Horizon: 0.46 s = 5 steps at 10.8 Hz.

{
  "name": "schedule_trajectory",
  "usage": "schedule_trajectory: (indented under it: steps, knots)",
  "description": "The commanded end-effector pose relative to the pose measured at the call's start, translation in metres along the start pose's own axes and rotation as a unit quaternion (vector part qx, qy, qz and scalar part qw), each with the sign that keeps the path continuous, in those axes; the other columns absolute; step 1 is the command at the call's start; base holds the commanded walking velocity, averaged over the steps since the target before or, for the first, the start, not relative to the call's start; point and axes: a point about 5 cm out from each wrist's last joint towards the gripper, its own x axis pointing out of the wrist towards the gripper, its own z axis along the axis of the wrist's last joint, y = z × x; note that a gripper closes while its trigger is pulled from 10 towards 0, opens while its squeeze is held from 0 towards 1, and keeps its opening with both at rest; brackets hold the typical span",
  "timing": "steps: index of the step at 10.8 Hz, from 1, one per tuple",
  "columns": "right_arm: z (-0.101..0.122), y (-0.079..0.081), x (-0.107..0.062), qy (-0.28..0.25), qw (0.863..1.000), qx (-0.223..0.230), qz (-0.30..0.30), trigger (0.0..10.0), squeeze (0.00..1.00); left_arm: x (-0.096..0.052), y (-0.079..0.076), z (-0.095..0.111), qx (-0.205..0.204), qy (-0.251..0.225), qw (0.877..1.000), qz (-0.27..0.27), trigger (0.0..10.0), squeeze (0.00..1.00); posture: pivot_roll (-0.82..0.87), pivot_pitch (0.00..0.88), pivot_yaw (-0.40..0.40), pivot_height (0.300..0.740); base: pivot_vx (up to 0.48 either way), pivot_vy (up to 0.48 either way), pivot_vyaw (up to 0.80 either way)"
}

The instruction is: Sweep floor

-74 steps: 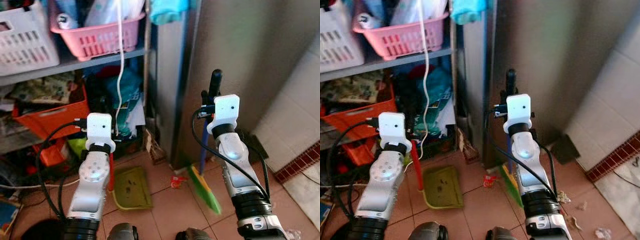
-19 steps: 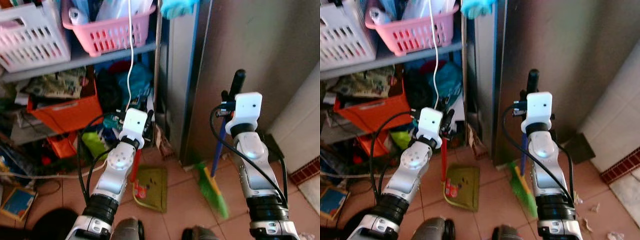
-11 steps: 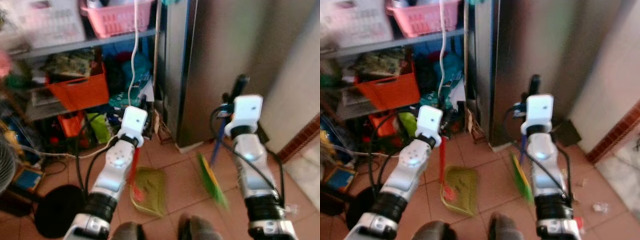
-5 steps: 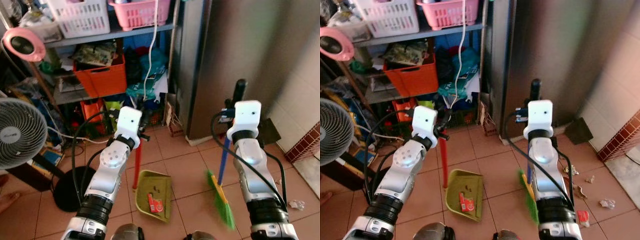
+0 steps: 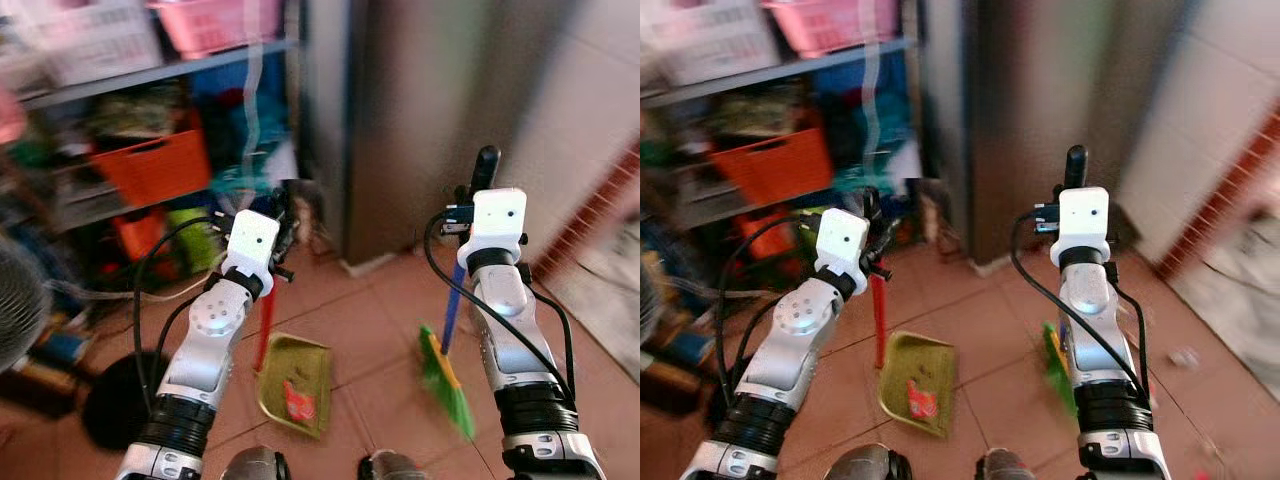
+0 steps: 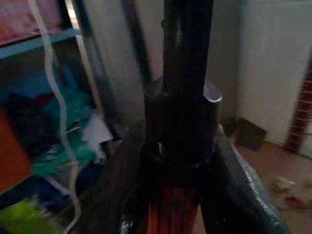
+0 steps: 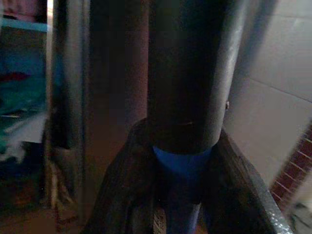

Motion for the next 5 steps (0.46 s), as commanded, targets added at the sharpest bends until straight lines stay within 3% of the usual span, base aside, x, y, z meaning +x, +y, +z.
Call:
schedule_trajectory:
  steps: [1, 5]
  knots:
    - [0.0059, 0.0017, 0.0034, -0.011, 1.0, -0.002, 0.0, 10.0, 0.0, 0.0007, 0.003, 0.0133, 0.005, -0.027, 1.0, -0.002, 10.0, 0.0, -0.04, 0.024, 0.04, 0.74, 0.0, 0.349, -0.8]
    - [0.0031, -0.002, 0.0048, -0.005, 1.0, -0.015, -0.012, 10.0, 0.0, 0.0023, 0.0013, 0.015, 0.005, -0.027, 1.0, -0.007, 10.0, 0.0, -0.05, 0.002, 0.044, 0.74, 0.0, 0.371, -0.8]
